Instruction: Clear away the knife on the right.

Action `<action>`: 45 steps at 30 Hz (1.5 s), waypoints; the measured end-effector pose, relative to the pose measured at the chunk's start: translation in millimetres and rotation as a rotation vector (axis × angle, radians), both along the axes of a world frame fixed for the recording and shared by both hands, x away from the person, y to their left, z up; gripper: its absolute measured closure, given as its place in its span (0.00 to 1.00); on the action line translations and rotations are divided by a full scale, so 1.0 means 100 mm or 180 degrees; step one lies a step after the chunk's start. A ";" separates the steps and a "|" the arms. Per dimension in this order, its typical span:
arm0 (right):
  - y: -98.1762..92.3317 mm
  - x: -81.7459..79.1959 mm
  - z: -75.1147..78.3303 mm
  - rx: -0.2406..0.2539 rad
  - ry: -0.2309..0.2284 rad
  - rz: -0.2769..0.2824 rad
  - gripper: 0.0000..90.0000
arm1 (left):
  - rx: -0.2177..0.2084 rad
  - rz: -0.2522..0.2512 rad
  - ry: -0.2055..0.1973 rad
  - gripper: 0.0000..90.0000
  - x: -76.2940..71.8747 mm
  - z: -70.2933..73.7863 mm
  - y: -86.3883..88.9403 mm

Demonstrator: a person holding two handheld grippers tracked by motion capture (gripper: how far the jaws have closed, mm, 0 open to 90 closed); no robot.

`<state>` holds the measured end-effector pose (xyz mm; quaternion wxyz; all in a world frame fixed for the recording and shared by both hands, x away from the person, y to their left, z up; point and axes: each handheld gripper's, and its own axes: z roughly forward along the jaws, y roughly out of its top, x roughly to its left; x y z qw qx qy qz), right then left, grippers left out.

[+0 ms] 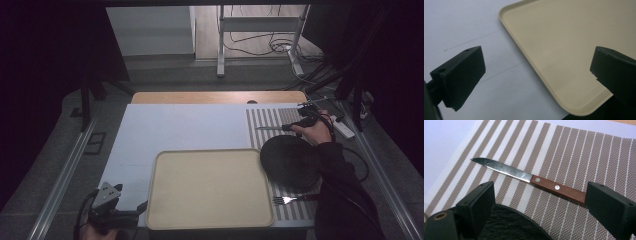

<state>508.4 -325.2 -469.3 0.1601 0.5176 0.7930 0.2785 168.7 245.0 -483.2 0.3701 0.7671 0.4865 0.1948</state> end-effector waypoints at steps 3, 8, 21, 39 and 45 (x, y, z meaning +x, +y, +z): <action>-0.02 0.05 -0.03 -0.0015 -0.0003 -0.0030 0.13 | 0.0000 -0.0001 0.0002 0.00 0.00 0.00 0.00; -0.07 0.12 -0.05 -0.0043 0.0013 -0.0086 0.14 | 0.0001 -0.0005 0.0003 0.00 0.00 0.00 0.00; -0.21 0.31 -0.07 -0.0148 0.0007 -0.0127 0.53 | 0.0008 -0.0024 0.0007 0.00 0.00 0.00 0.00; -0.33 0.51 -0.23 -0.0431 0.0196 -0.0180 1.00 | 0.0034 -0.0055 0.0008 0.00 0.00 0.00 -0.01; -0.40 0.47 -0.25 -0.0336 0.0203 -0.0209 1.00 | 0.0034 -0.0056 0.0009 0.00 0.01 0.00 -0.02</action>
